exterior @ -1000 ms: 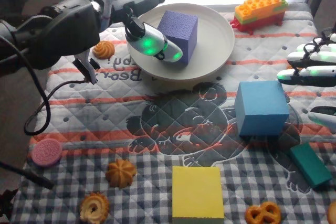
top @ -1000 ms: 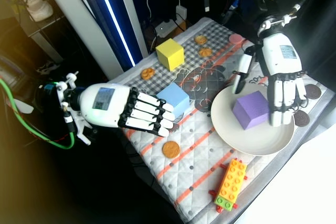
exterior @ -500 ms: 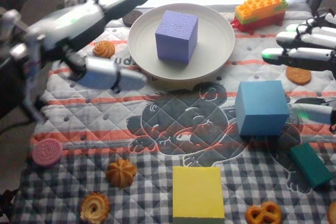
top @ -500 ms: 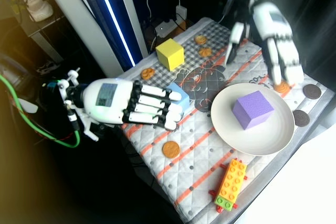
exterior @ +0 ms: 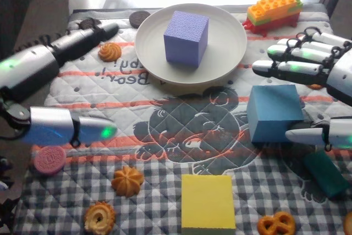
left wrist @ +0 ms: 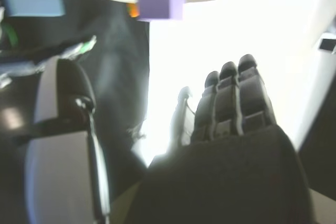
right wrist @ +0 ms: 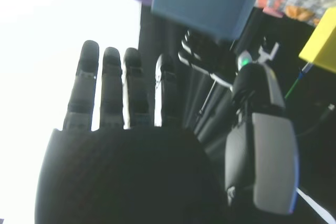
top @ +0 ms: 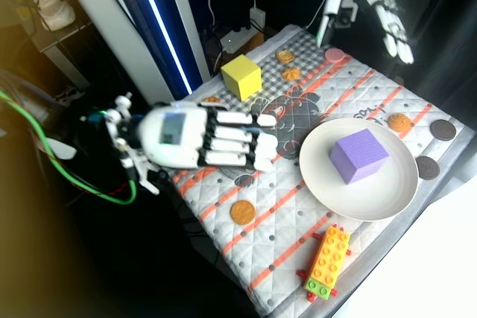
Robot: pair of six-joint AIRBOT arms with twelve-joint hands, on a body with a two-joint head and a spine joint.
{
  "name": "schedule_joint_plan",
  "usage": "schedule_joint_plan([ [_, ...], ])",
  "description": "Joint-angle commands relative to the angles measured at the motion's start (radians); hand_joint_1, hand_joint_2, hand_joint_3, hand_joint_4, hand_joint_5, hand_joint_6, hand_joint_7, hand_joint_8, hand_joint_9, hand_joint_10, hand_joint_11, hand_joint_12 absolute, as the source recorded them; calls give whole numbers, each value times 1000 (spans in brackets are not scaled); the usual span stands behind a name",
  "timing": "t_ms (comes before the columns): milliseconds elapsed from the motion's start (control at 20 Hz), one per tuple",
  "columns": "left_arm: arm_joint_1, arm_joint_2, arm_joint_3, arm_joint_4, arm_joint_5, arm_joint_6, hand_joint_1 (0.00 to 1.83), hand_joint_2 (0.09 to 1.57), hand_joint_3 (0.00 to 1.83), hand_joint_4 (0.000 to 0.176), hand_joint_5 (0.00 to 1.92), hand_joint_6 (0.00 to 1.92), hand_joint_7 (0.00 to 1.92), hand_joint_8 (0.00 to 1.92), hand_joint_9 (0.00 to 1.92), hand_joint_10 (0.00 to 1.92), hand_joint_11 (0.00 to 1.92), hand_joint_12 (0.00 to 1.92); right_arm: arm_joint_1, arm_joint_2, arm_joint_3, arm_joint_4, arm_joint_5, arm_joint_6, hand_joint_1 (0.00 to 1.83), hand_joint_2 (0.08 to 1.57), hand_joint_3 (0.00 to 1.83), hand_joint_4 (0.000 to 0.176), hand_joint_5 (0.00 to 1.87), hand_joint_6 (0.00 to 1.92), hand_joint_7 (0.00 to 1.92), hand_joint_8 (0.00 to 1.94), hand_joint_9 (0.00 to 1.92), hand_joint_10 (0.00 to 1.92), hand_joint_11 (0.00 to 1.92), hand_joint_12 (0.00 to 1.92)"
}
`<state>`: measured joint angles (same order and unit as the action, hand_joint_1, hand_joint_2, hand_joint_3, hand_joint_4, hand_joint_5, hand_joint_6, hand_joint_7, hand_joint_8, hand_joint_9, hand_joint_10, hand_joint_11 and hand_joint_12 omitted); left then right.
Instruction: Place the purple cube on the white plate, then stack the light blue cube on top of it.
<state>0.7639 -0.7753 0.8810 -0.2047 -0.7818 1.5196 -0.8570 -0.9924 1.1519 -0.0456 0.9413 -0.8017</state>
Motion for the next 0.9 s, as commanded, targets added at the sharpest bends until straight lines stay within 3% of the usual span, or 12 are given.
schedule_joint_plan([
  [0,-4,7,0,-7,-135,-6,863,899,0,176,23,8,0,0,0,0,0,0,15,-1,5,13,97,8,601,1046,0,135,278,16,189,7,206,11,79,565],
  [50,-5,4,0,-6,-136,-6,855,901,0,176,25,8,0,0,0,0,0,0,17,-6,8,13,87,8,630,1033,0,113,312,7,203,3,228,7,109,561],
  [100,-5,1,0,-6,-137,-6,879,892,0,176,23,6,0,0,0,0,0,0,20,-13,14,12,75,8,655,1029,0,110,316,4,212,4,243,10,131,572],
  [150,-4,0,0,-10,-137,-6,901,899,0,176,40,11,0,0,0,0,0,0,26,-25,23,12,64,8,690,1024,0,103,323,0,260,0,316,3,137,797],
  [500,11,-10,2,-32,-128,-6,906,922,6,176,77,15,28,10,0,0,0,0,37,-53,37,4,54,23,834,952,0,109,417,1,444,4,535,22,228,1128],
  [550,11,-13,4,-32,-125,-6,905,922,5,176,85,14,33,9,0,0,0,0,38,-54,38,-1,54,28,865,958,1,86,486,8,569,18,660,47,317,1187],
  [600,11,-16,5,-32,-123,-6,919,923,4,176,98,16,41,11,0,0,0,0,38,-54,37,-6,54,29,921,979,2,44,574,12,652,36,732,83,299,1279],
  [650,12,-17,5,-32,-122,-6,919,923,4,176,98,16,41,11,0,0,0,0,38,-53,37,-9,54,29,921,979,2,44,574,12,652,36,732,83,299,1279],
  [700,13,-19,5,-33,-120,-6,918,922,3,176,101,15,47,11,0,0,0,0,41,-53,36,-14,54,30,962,985,1,18,626,2,726,34,699,328,316,1361],
  [750,14,-20,5,-33,-118,-6,916,921,2,176,95,11,42,8,2,1,0,0,46,-53,36,-26,55,44,1001,998,1,2,719,8,797,99,577,802,341,1437],
  [800,16,-21,5,-33,-117,-6,916,921,2,176,91,8,41,7,6,2,0,0,54,-52,37,-41,58,62,1027,1032,0,0,764,6,808,141,490,1018,334,1468],
  [850,19,-22,5,-33,-114,-6,914,924,3,176,120,16,62,12,12,4,0,0,71,-51,37,-63,80,82,1193,1194,3,0,881,871,748,1400,594,1462,503,1734],
])
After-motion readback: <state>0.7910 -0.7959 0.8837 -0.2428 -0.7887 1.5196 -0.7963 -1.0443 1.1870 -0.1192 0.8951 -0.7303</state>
